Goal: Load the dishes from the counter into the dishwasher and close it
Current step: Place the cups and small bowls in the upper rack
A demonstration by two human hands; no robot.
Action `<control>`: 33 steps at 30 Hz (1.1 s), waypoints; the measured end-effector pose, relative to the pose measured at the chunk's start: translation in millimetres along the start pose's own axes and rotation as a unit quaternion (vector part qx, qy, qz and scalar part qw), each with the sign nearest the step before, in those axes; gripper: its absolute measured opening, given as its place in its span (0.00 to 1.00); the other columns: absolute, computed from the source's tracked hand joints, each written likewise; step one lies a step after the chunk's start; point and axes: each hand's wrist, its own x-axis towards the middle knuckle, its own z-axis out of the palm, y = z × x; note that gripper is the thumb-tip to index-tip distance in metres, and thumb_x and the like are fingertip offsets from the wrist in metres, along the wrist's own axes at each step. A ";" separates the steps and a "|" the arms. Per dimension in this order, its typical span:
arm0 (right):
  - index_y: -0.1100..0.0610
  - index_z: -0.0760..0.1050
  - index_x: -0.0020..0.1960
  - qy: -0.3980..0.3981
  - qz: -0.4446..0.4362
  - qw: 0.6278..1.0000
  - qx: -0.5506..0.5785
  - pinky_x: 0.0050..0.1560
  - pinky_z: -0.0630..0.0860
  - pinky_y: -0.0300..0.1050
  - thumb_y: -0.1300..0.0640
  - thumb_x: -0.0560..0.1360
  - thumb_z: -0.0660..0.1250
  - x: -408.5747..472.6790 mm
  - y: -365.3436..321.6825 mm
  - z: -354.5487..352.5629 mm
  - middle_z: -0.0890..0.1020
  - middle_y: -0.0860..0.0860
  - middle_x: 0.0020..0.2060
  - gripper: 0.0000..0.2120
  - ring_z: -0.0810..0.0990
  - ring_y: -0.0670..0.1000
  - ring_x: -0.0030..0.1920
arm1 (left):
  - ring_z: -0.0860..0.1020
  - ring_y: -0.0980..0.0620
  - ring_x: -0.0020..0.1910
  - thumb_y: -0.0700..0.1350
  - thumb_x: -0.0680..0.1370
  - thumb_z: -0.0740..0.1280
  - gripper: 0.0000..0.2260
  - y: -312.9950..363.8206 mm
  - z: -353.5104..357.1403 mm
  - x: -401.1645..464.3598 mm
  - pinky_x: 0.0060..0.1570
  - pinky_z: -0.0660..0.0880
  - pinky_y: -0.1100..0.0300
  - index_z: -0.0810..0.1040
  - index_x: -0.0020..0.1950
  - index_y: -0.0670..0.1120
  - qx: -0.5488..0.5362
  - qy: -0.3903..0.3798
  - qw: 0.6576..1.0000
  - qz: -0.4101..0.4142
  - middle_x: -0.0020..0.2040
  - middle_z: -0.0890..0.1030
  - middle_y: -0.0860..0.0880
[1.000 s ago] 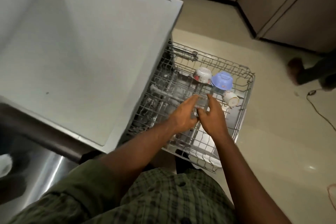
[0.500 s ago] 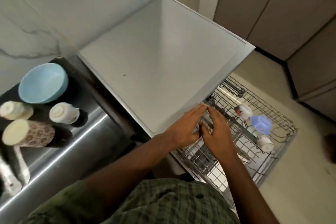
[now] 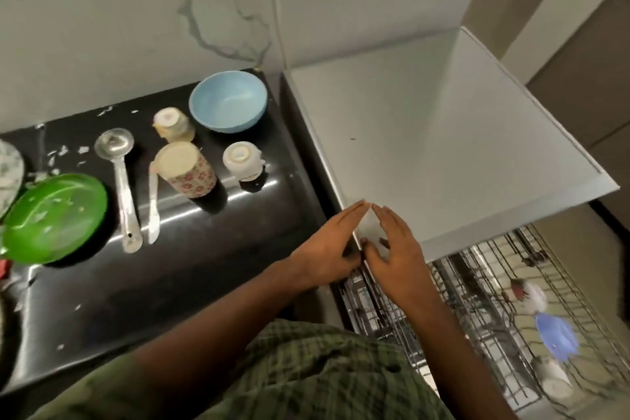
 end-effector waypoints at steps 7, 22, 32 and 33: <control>0.47 0.62 0.83 -0.069 -0.085 0.994 -0.013 0.74 0.73 0.55 0.53 0.82 0.69 34.6 -47.5 45.8 0.65 0.50 0.80 0.32 0.64 0.47 0.80 | 0.56 0.53 0.83 0.47 0.81 0.71 0.37 -48.3 -50.9 -43.7 0.80 0.60 0.52 0.56 0.85 0.44 -0.004 0.100 0.992 -0.073 0.84 0.59 0.47; 0.41 0.50 0.84 -0.099 -0.055 0.994 0.011 0.70 0.75 0.48 0.48 0.80 0.71 115.9 -124.2 139.2 0.63 0.50 0.82 0.41 0.74 0.51 0.73 | 0.60 0.77 0.63 0.50 0.77 0.73 0.35 -124.1 -114.8 -81.2 0.65 0.60 0.73 0.58 0.77 0.59 -0.095 0.251 0.945 -0.185 0.73 0.68 0.60; 0.45 0.60 0.83 -0.092 -0.048 0.993 0.058 0.74 0.73 0.49 0.62 0.80 0.71 141.9 -132.8 157.3 0.70 0.46 0.78 0.36 0.72 0.47 0.75 | 0.69 0.54 0.76 0.40 0.77 0.73 0.34 -128.7 -140.2 -40.3 0.76 0.68 0.47 0.63 0.80 0.49 -0.120 0.248 0.951 -0.140 0.75 0.73 0.52; 0.46 0.62 0.82 -0.074 -0.050 0.994 0.064 0.73 0.74 0.47 0.62 0.80 0.71 138.5 -132.5 157.3 0.72 0.46 0.76 0.34 0.73 0.44 0.73 | 0.71 0.54 0.74 0.39 0.77 0.73 0.32 -130.3 -139.1 -38.4 0.75 0.70 0.47 0.65 0.78 0.49 -0.124 0.258 0.949 -0.133 0.73 0.74 0.52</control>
